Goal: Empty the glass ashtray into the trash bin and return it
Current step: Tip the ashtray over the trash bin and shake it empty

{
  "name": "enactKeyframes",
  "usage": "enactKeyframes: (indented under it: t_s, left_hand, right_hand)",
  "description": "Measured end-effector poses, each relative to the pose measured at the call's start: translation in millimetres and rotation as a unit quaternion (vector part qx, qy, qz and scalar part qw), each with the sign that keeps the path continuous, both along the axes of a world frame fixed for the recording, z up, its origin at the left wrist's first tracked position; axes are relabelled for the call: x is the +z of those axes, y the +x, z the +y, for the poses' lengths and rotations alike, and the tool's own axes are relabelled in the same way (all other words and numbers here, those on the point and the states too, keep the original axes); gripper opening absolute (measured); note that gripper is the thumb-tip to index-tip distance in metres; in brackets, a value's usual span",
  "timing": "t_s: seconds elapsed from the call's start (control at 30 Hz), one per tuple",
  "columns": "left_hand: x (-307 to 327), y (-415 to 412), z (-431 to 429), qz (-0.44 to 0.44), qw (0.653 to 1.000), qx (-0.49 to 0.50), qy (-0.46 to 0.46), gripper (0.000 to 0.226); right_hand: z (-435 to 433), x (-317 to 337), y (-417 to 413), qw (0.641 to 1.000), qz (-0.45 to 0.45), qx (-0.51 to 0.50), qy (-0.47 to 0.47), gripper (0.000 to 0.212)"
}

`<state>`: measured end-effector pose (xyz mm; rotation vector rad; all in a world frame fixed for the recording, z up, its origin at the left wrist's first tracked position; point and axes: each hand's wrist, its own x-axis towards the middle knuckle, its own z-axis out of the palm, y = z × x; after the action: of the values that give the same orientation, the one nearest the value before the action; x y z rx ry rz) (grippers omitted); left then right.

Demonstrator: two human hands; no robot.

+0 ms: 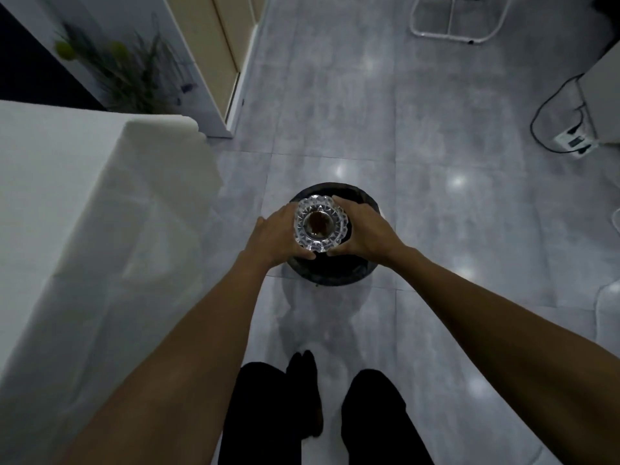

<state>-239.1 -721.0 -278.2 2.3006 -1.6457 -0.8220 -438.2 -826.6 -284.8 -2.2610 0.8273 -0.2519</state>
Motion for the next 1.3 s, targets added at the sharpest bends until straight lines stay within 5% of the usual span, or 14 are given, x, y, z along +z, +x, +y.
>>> enactKeyframes:
  t_s: [0.53, 1.07, 1.3]
  left_hand:
    - [-227.8, 43.3, -41.1, 0.02, 0.996, -0.007, -0.085, 0.104]
    - [-226.3, 42.1, -22.3, 0.026, 0.993, -0.004, -0.119, 0.107]
    - [-225.2, 37.1, -28.8, 0.047, 0.994, 0.0, -0.094, 0.114]
  right_hand:
    - [-51.4, -232.1, 30.5, 1.0, -0.012, -0.008, -0.013, 0.108]
    - [-55.4, -221.9, 25.3, 0.999, 0.032, 0.016, -0.036, 0.098]
    - [-61.6, -229.8, 11.7, 0.999, 0.018, -0.002, 0.037, 0.099]
